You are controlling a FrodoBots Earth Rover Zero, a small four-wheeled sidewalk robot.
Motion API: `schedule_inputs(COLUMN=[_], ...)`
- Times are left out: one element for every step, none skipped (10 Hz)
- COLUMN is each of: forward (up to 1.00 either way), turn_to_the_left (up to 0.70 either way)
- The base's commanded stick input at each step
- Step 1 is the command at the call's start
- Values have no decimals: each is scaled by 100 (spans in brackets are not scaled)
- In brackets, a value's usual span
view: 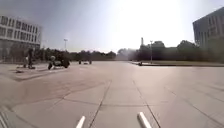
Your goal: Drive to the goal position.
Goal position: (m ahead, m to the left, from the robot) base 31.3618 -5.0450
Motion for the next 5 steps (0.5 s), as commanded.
schedule_inputs(forward=[70, 70, 70, 70, 70], turn_to_the_left=[0, 0, 0, 0, 0])
